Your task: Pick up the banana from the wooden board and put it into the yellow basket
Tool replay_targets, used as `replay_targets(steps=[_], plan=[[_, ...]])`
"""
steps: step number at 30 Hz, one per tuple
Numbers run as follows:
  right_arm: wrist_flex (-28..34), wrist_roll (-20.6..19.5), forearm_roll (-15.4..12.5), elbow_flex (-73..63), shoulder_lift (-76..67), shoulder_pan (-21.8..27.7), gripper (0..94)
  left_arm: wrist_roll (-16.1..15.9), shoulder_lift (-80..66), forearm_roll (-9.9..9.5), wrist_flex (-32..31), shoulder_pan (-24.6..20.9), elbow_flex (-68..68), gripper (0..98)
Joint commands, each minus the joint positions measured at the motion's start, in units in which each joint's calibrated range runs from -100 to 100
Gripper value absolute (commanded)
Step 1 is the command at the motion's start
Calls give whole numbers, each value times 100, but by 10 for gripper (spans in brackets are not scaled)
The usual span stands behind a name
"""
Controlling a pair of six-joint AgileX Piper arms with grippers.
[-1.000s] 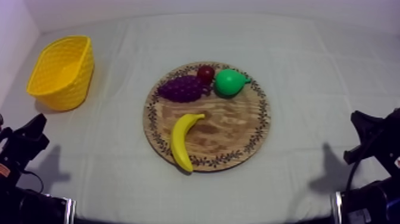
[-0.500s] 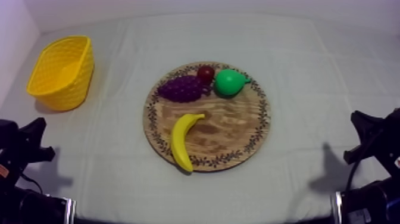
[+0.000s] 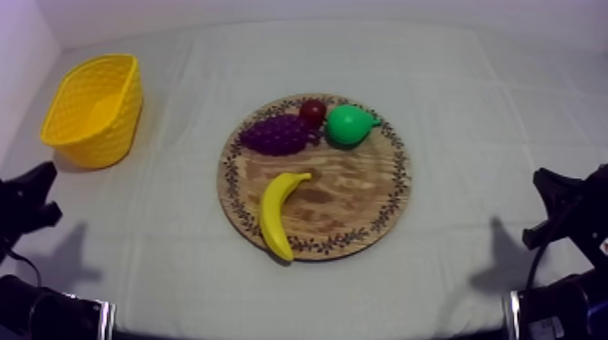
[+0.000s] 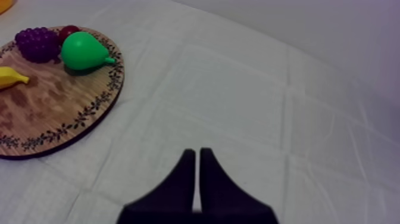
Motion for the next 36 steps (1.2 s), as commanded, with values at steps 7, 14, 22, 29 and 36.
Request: replay_targets(steps=[7,14,22,29,36], plan=[[-2,4,-3,-3,-4,-1,5,1286,2242,-76,956,982,-3119,7],[-2,4,-3,-3,-4,-1,5,2115,3440,-16,1207,1915,-4399,9],[-2,2,-3,-3,-4,-1,5,2264,4909,272,1291,2352,-4804,10],[-2,2,-3,-3,-4,-1,5,2323,5910,440,1354,2709,-4817,14],[-2,4,-3,-3,-4,-1,5,1990,6317,804,497,2769,-3871,21]])
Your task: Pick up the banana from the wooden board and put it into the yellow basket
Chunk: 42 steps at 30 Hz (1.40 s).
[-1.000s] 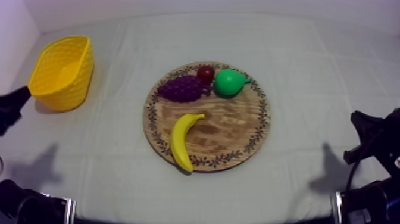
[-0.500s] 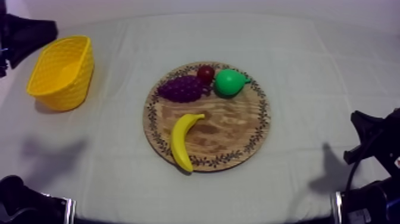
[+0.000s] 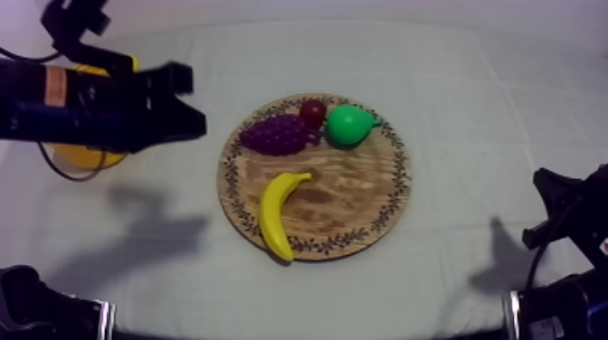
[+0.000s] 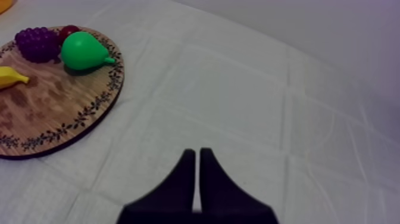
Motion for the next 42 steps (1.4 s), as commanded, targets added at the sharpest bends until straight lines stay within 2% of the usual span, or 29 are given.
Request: replay_targets(steps=[1,10,16,17,19,21,22,24,27,31,35,42], plan=[[-2,-4,-3,-3,-4,-1,5,-99,43,87,-336,9,539,21],[-2,-7,-3,-3,-4,-1,5,-11,398,167,-589,109,1214,32],[-2,-7,-3,-3,-4,-1,5,56,555,64,-571,180,1028,56],[-2,-7,-3,-3,-4,-1,5,47,561,40,-600,207,1001,111],[-2,-7,-3,-3,-4,-1,5,35,560,46,-637,235,966,336],[-2,-7,-3,-3,-4,-1,5,-47,556,136,-722,221,985,501],[-2,-7,-3,-3,-4,-1,5,-99,551,198,-774,203,1011,562],[-2,-7,-3,-3,-4,-1,5,-223,541,343,-908,166,1105,622],[-2,-7,-3,-3,-4,-1,5,-361,530,519,-1080,117,1273,650],[-2,-7,-3,-3,-4,-1,5,-447,531,655,-1183,85,1386,706],[-2,-7,-3,-3,-4,-1,5,-502,550,708,-1213,73,1375,716],[-2,-7,-3,-3,-4,-1,5,-499,591,788,-1324,84,1434,674]])
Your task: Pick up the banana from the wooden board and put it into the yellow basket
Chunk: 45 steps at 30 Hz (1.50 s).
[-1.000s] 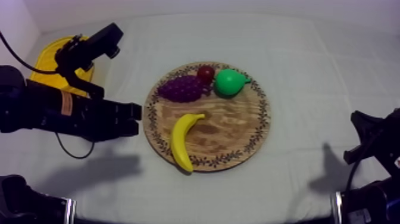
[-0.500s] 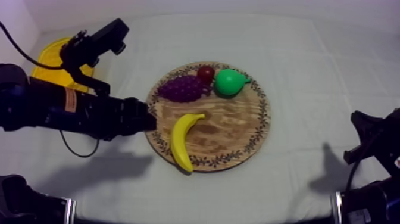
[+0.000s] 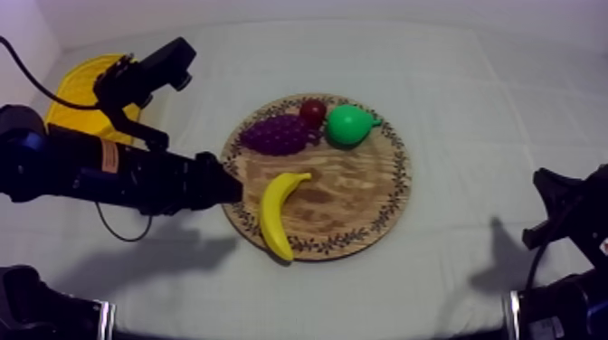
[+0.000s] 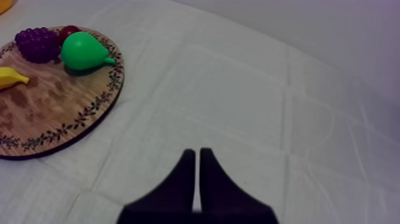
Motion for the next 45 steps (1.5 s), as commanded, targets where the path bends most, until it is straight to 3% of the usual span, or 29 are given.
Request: replay_targets(steps=[1,14,16,20,25,35,45], plan=[[-11,3,-3,-3,-4,-1,5,-35,11,63,-95,18,44,672],[-11,8,-3,-3,-4,-1,5,-209,732,286,-291,42,-68,662],[-11,8,-3,-3,-4,-1,5,-348,1016,411,-334,13,-114,662],[-11,8,-3,-3,-4,-1,5,-894,1662,873,-494,-72,-168,661],[-11,8,-3,-3,-4,-1,5,-1125,2450,1042,-378,-102,-607,658],[-11,8,-3,-3,-4,-1,5,-1118,3617,947,195,-124,-1690,653],[-11,8,-3,-3,-4,4,5,-643,4163,503,912,-64,-2553,639]])
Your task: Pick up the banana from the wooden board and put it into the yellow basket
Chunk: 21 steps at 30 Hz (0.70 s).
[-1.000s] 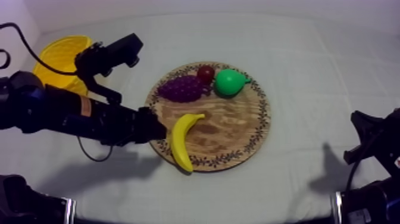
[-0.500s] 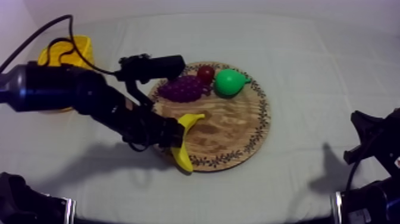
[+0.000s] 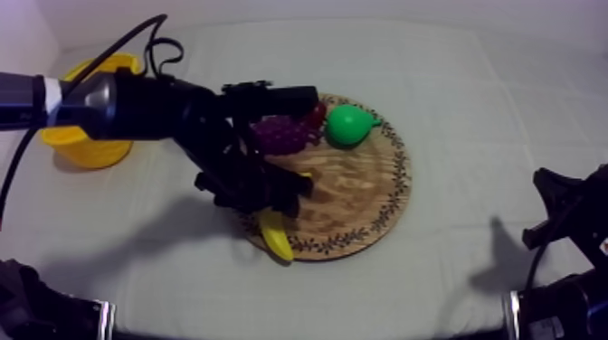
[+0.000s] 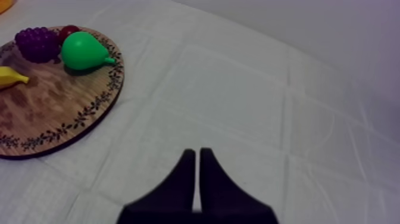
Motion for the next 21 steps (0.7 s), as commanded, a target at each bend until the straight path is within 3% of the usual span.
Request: replay_targets(steps=[1,11,21], plan=[[-1,-2,-3,-3,-4,1,5,134,46,-95,131,9,-126,633],[-1,-2,-3,-3,-4,3,5,630,232,-600,864,101,-166,460],[-1,-2,-3,-3,-4,3,5,366,329,-670,753,201,-148,264]])
